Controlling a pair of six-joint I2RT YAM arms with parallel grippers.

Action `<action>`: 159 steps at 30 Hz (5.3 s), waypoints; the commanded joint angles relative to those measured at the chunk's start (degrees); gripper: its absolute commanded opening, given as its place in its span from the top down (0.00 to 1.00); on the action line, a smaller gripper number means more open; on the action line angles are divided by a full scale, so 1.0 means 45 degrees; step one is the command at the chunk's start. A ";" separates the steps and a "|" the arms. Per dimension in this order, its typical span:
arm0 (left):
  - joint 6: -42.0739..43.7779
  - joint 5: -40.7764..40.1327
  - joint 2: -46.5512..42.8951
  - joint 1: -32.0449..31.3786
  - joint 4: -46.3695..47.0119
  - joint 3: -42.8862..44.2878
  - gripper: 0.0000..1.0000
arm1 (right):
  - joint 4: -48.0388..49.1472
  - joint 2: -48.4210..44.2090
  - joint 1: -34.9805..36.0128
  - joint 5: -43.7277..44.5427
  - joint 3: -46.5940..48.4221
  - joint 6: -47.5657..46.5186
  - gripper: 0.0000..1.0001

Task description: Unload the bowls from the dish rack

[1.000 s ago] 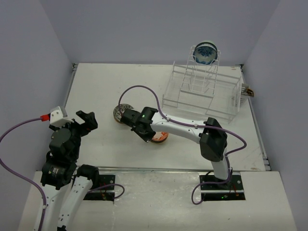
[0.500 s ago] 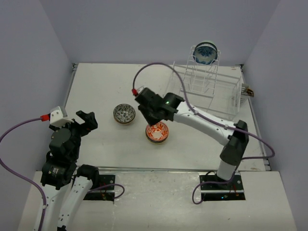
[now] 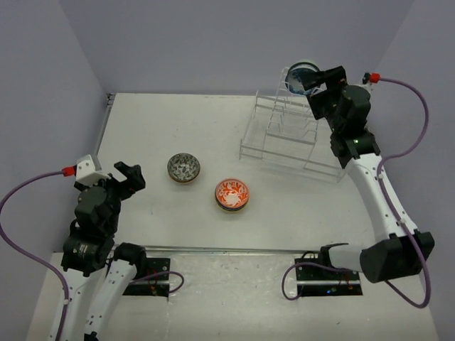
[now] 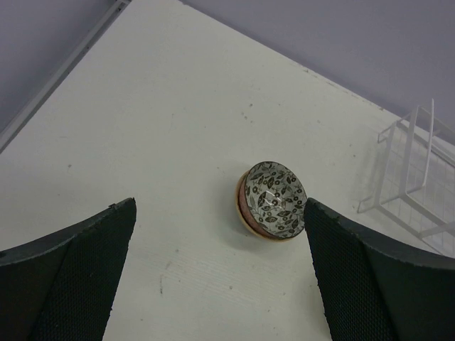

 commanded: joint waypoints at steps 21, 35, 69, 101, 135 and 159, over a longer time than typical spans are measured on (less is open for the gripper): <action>0.0276 0.0553 0.0305 -0.0022 0.0581 -0.0077 0.00 | 0.3590 0.5702 -0.0967 0.1719 0.2371 0.5940 0.26; 0.0315 0.0592 0.0188 -0.0315 0.0542 -0.0058 0.00 | 0.3256 0.6875 -0.0967 0.2815 0.3603 0.5743 0.57; 0.0217 0.0241 0.0188 -0.0491 0.0424 0.0020 0.00 | 0.6498 0.3828 -0.0791 0.0590 0.1258 0.5491 1.00; 0.0667 1.0626 0.9440 -0.0704 0.0011 0.8910 0.00 | -0.4770 -0.0996 0.9947 -0.2208 -0.1045 -1.8978 1.00; 0.0803 0.5378 1.1594 -0.3928 -0.1196 0.6446 0.83 | -0.7272 0.3652 1.2334 0.2305 0.3387 -1.9530 1.00; -0.0953 0.4166 1.1905 0.0426 0.1437 0.5238 1.00 | -0.4069 -0.2222 1.2334 0.5705 -0.1860 -1.6332 0.01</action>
